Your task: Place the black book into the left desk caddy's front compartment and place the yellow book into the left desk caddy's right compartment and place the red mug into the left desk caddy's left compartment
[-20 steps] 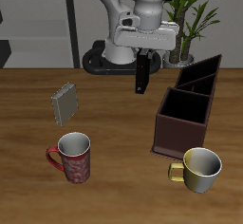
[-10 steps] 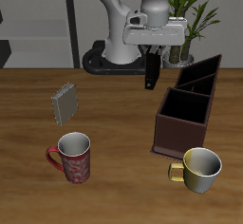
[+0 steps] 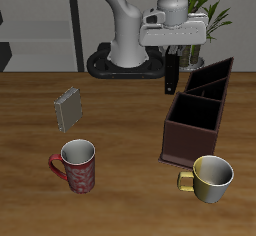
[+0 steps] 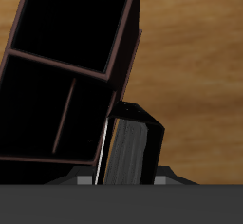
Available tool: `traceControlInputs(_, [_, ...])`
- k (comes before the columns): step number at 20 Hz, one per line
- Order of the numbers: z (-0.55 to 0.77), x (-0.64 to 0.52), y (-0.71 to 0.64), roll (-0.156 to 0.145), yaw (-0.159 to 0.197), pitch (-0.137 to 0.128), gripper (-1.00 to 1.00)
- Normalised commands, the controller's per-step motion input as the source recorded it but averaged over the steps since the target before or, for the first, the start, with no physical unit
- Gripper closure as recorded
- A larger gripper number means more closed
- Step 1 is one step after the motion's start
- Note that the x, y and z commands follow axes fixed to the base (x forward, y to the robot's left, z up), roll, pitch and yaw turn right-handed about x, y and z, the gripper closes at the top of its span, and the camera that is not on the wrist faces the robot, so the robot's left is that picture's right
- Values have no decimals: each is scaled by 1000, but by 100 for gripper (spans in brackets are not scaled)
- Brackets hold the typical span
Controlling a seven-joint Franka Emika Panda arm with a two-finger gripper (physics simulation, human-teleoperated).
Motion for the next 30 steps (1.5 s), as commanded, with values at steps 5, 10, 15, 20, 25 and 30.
traceControlInputs(5, [83, 219, 169, 15, -17, 24, 100])
traceControlInputs(10, [27, 66, 206, 28, -1, -11, 100])
traceControlInputs(15, [-86, 101, 211, 34, -24, 42, 100])
traceControlInputs(20, [-41, 65, 97, 17, -12, 17, 100])
traceControlInputs(25, [-86, 61, 63, 2, -18, 19, 100])
traceControlInputs(30, [-180, 120, 25, 11, -6, 42, 100])
